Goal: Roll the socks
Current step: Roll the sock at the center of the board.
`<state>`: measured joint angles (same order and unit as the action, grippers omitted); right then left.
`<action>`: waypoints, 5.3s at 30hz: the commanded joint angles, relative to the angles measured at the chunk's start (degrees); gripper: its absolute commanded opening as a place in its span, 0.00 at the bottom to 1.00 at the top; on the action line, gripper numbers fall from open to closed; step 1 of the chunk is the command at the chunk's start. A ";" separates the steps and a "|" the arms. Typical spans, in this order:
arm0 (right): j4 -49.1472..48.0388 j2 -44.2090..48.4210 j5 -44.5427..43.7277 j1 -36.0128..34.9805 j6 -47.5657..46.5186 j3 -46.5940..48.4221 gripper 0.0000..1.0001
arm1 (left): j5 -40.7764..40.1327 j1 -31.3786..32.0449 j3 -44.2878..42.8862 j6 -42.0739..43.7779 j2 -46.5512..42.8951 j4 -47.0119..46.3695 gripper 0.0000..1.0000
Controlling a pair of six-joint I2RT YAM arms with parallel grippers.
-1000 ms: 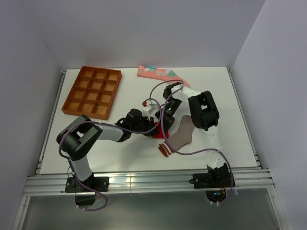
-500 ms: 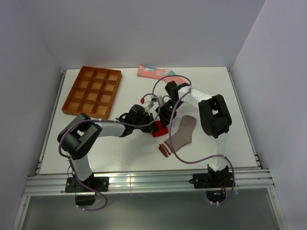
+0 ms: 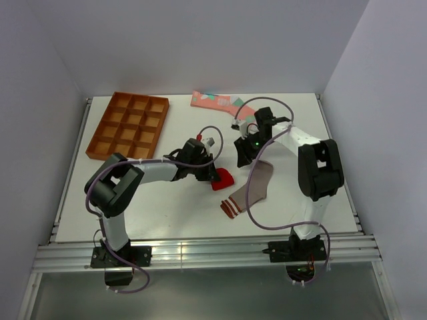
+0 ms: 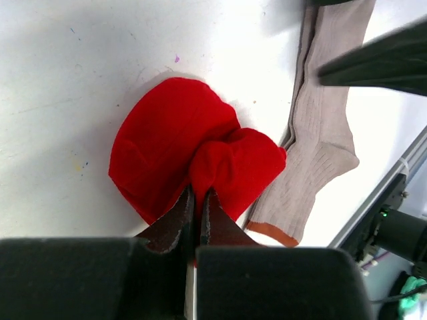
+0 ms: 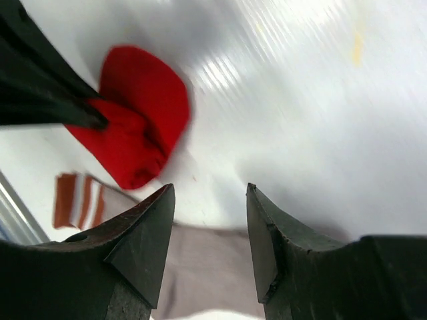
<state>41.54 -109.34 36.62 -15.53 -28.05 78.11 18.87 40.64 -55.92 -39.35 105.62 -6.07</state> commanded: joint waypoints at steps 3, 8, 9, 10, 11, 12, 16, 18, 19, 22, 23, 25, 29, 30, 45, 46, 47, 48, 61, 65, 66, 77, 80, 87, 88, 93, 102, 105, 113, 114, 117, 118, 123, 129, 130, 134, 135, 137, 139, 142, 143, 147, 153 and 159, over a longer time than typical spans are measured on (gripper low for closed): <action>-7.24 11.05 2.14 1.64 -6.83 -9.43 0.53 | 3.00 -1.00 -3.57 0.24 4.41 11.51 0.00; -11.66 16.79 1.87 1.03 -11.50 -15.70 0.52 | 8.64 -3.29 -5.51 0.07 6.87 12.83 0.00; -13.05 18.79 1.79 0.77 -13.32 -17.97 0.52 | 9.94 -3.55 -5.86 0.24 7.57 13.62 0.00; -13.93 20.03 1.79 0.42 -14.47 -19.21 0.52 | 10.39 -3.99 -6.30 0.42 7.84 14.23 0.00; -14.90 21.17 0.92 -0.46 -16.57 -20.52 0.52 | 10.92 -4.17 -6.65 0.77 8.19 14.67 0.00; -16.56 23.19 0.30 -1.08 -17.73 -23.06 0.52 | 11.88 -4.34 -7.27 0.94 8.80 15.03 0.00; -22.46 27.51 -4.35 -5.38 -21.77 -29.40 0.53 | 13.82 -4.96 -8.85 1.82 10.04 17.13 0.00; -24.92 28.48 -6.91 -8.28 -23.10 -31.34 0.53 | 14.70 -5.05 -9.38 1.91 10.83 17.23 0.00; -25.19 28.57 -7.35 -9.25 -23.45 -31.61 0.53 | 15.48 -5.22 -9.29 1.91 11.09 17.05 0.00; -25.98 28.22 -9.02 -12.15 -24.24 -31.70 0.54 | 16.19 -5.48 -9.38 2.00 11.97 17.23 0.00; -26.33 27.96 -9.46 -12.94 -24.50 -31.79 0.54 | 16.11 -5.57 -9.29 1.83 12.06 17.31 0.00; -26.77 27.60 -10.16 -14.87 -24.85 -31.79 0.54 | 16.54 -5.92 -9.21 1.74 12.32 17.23 0.00; -27.30 26.11 -12.01 -17.69 -25.73 -31.70 0.55 | 17.68 -6.28 -9.47 1.65 12.94 17.32 0.00; -27.39 25.85 -12.45 -18.30 -25.91 -31.79 0.55 | 18.04 -6.36 -9.64 1.65 13.20 17.32 0.00; -22.73 18.73 -16.93 -22.97 -26.88 -27.75 0.49 | 19.71 -6.98 -11.23 1.30 14.52 17.05 0.01; -22.64 18.29 -17.37 -22.88 -27.23 -27.66 0.48 | 20.41 -7.07 -11.23 0.95 14.52 16.79 0.02; -22.29 17.76 -17.55 -22.97 -27.23 -27.31 0.48 | 20.41 -7.16 -11.23 0.95 14.70 16.53 0.02; -22.12 17.50 -17.72 -23.05 -27.40 -27.13 0.48 | 20.50 -7.16 -11.23 0.86 14.79 16.44 0.03; -5.35 9.42 -10.09 -20.51 -27.14 -15.19 0.15 | 19.71 -8.30 -5.00 -7.92 9.87 3.81 0.22; 4.57 4.32 -4.82 -18.31 -27.84 -7.64 0.15 | 17.96 -8.39 -2.18 -11.44 7.41 -2.53 0.24; 6.17 3.44 -2.63 -17.35 -28.02 -6.40 0.15 | 16.91 -8.30 -1.57 -12.06 6.97 -3.85 0.24; 26.55 -12.64 3.19 -10.93 -30.04 12.67 0.16 | 8.91 -8.39 8.19 -17.25 0.20 -18.72 0.33; 30.00 -17.39 3.11 -9.78 -29.52 17.51 0.16 | 6.19 -8.30 9.95 -16.20 -1.91 -20.47 0.34; 31.32 -22.66 1.52 -9.25 -26.44 21.47 0.16 | 1.70 -8.04 12.85 -9.27 -6.22 -23.29 0.41; 31.41 -22.93 1.44 -9.17 -26.09 22.17 0.16 | 1.08 -7.77 12.94 -8.12 -6.74 -23.29 0.44; 31.76 -24.43 0.29 -8.99 -24.16 23.41 0.16 | 0.81 -6.02 12.33 -0.92 -6.66 -24.08 0.50; 33.69 -27.76 -0.15 -8.29 -22.39 26.57 0.17 | 4.85 -3.82 13.46 7.01 -6.57 -25.12 0.54; 33.70 -28.21 -0.50 -8.29 -21.70 26.75 0.17 | 7.05 -3.90 13.47 7.71 -5.96 -25.40 0.53; 33.61 -28.83 -1.03 -8.03 -20.29 27.54 0.17 | 8.02 -3.56 11.72 9.46 -3.06 -22.42 0.52; 33.61 -28.91 -1.03 -8.03 -20.20 27.54 0.18 | 7.93 -3.47 11.45 9.82 -2.79 -21.89 0.52; 33.26 -28.74 -1.20 -8.03 -19.50 27.45 0.18 | 8.02 -3.29 10.57 10.26 -1.65 -20.22 0.52; 33.17 -28.65 -1.20 -8.03 -19.32 27.36 0.18 | 7.93 -3.29 10.57 10.17 -1.39 -20.21 0.52; 30.89 -27.25 -2.43 -8.03 -18.27 25.26 0.18 | 5.83 -3.20 7.85 8.60 0.28 -15.83 0.44; 26.58 -24.43 -4.10 -8.11 -16.16 22.10 0.25 | 0.55 -2.59 1.61 4.55 4.32 -4.33 0.08; 25.10 -23.91 -4.71 -8.11 -15.72 21.57 0.27 | 0.12 -2.50 1.08 4.03 4.76 -3.17 0.00; 20.87 -20.49 -6.38 -8.11 -13.00 18.32 0.41 | -2.25 -2.06 -1.72 2.44 6.52 2.45 0.00; 19.30 -19.87 -6.73 -8.03 -12.73 17.70 0.42 | -2.18 -1.97 -2.17 2.53 7.22 3.33 0.00; 16.14 -17.68 -7.61 -8.11 -11.16 15.51 0.45 | -3.66 -1.71 -3.75 2.35 8.10 7.37 0.00; 14.20 -16.00 -7.79 -8.11 -9.84 14.10 0.47 | -4.10 -1.71 -4.54 2.27 8.63 10.09 0.00; 10.24 -12.22 -7.44 -8.02 -8.34 10.85 0.50 | -4.37 -1.71 -6.65 2.53 9.51 12.82 0.00; 9.01 -10.13 -7.44 -7.94 -7.90 9.01 0.50 | -4.46 -1.71 -7.01 2.61 9.60 13.62 0.00; 3.82 -5.02 -7.35 -7.68 -6.84 4.34 0.54 | -4.46 -1.71 -8.41 3.14 10.30 15.82 0.00; 1.70 -1.67 -4.90 -6.09 -5.70 2.49 0.56 | -4.64 -1.71 -9.73 3.67 10.92 17.84 0.00; 3.98 -1.14 -0.16 -3.28 -5.43 3.45 0.59 | -3.76 -1.88 -9.56 3.85 10.92 17.14 0.00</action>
<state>47.29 -113.45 34.09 -19.90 -29.71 80.27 19.70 39.07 -67.20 -37.21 112.88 1.15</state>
